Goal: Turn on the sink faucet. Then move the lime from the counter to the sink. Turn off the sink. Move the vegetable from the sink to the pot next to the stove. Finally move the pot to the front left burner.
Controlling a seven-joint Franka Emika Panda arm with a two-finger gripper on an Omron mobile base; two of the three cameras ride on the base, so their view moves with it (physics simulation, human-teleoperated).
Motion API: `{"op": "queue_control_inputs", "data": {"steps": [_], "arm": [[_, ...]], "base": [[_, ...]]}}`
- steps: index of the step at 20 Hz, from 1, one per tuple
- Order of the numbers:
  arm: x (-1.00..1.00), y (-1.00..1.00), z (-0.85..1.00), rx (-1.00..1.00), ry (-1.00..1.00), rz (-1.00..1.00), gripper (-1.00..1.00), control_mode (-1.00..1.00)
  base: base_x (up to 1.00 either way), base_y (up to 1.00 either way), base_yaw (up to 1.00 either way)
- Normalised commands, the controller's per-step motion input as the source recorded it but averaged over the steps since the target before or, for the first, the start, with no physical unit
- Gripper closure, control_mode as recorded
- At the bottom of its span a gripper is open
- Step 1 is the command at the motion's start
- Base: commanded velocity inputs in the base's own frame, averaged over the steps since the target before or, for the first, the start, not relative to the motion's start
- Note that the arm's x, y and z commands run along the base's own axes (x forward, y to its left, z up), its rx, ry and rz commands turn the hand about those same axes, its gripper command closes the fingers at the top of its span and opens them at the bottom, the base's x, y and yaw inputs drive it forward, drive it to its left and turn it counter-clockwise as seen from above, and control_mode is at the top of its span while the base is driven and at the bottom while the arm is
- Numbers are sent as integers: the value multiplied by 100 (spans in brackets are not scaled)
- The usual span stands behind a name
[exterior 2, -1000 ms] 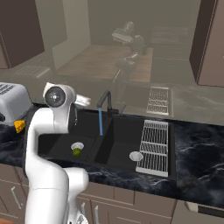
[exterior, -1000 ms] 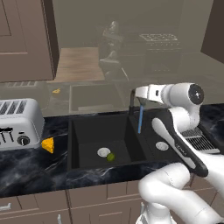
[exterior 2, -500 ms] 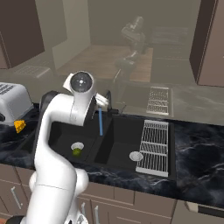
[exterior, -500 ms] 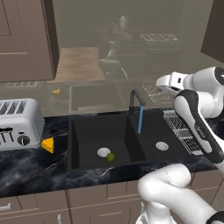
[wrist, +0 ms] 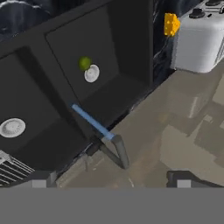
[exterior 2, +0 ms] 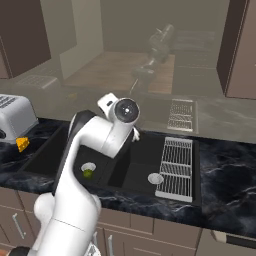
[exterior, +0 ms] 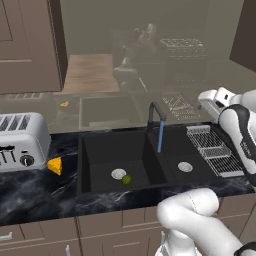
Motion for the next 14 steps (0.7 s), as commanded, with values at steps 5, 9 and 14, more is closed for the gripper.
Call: {"op": "queue_control_inputs", "data": {"steps": [5,9,14], "arm": [[28,-26,-17,38,22,-23,-100,-100],[24,-37,-23,37,23,-18,-100,-100],[15,-51,-34,33,18,-5,-100,-100]], "base": [[0,0,0],[0,0,0],[0,0,0]]}}
